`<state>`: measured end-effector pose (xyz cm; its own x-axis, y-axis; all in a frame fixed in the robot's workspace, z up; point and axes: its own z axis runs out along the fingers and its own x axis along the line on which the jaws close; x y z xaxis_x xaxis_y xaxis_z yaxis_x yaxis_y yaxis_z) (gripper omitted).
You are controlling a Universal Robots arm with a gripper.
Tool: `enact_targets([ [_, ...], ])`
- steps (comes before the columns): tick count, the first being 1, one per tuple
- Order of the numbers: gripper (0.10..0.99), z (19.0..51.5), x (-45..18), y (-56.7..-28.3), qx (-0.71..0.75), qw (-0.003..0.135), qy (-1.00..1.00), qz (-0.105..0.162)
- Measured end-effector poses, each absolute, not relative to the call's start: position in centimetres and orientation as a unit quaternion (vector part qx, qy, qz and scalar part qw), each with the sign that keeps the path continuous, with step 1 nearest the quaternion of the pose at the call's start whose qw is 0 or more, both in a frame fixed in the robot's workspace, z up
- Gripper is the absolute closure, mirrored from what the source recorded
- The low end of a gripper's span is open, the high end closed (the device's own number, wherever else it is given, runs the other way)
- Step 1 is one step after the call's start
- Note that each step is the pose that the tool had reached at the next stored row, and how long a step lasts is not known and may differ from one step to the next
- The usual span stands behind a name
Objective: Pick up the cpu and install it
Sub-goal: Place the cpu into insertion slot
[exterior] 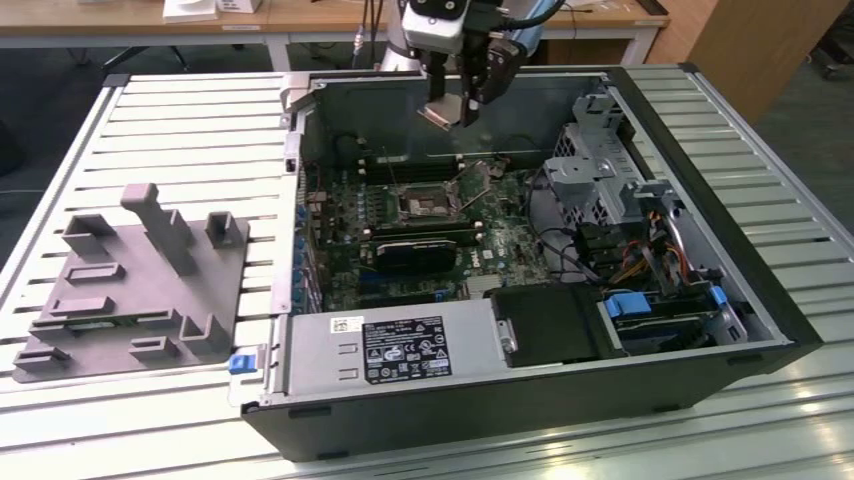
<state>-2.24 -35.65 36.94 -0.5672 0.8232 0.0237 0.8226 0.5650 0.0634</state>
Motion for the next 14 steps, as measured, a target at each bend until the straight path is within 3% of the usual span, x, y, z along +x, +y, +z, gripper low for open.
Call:
enact_targets([
  [14,0.549,36.82,-2.23,-35.65,0.563,0.008,0.826,0.032],
])
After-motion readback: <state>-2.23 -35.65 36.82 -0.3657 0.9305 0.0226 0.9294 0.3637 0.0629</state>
